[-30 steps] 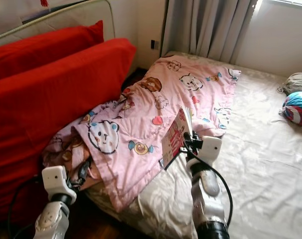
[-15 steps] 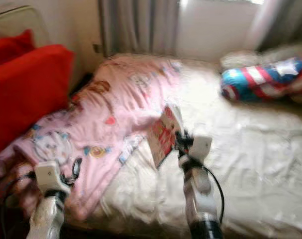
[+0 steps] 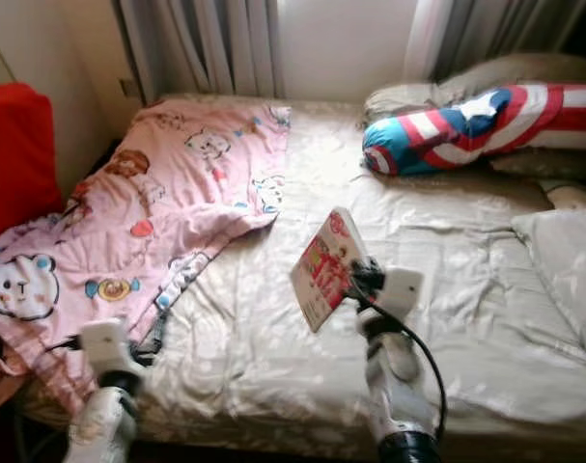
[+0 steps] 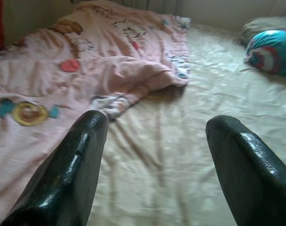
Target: Clean up the room
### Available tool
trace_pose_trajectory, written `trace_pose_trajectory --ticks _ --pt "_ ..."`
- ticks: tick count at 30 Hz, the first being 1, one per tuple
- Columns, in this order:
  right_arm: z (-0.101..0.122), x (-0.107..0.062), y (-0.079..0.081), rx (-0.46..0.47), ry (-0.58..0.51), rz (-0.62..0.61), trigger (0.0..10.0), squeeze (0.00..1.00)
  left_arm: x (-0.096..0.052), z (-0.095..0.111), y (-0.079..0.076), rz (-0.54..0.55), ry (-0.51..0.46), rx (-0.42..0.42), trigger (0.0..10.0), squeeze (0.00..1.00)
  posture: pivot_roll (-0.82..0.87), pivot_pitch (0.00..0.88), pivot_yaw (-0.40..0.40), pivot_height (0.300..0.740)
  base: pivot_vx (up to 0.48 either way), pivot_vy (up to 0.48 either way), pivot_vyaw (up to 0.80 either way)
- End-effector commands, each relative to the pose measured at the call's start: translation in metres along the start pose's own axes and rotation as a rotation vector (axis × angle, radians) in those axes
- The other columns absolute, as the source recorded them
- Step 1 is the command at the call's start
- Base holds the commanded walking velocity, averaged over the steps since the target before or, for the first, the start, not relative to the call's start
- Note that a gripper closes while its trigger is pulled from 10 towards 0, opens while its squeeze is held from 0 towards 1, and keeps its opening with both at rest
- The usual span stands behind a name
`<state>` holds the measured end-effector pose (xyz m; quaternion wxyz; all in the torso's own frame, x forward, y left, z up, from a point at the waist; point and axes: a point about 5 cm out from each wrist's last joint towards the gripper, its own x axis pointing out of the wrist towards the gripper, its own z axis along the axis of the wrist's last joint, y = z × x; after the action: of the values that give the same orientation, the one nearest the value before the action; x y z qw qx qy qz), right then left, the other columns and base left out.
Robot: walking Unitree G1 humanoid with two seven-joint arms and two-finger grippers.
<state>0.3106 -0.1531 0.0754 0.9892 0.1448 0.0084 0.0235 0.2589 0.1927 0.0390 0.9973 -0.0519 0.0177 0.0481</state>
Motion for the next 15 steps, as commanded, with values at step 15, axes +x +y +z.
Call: trace_pose_trajectory --ticks 15 --pt "0.0111 0.0045 0.0024 -0.001 -0.051 0.004 10.0 0.00 -0.0020 0.0012 0.0077 0.024 -0.001 0.016 10.0 0.00 -0.01 0.088 -0.050 0.739 0.000 -0.440 0.00"
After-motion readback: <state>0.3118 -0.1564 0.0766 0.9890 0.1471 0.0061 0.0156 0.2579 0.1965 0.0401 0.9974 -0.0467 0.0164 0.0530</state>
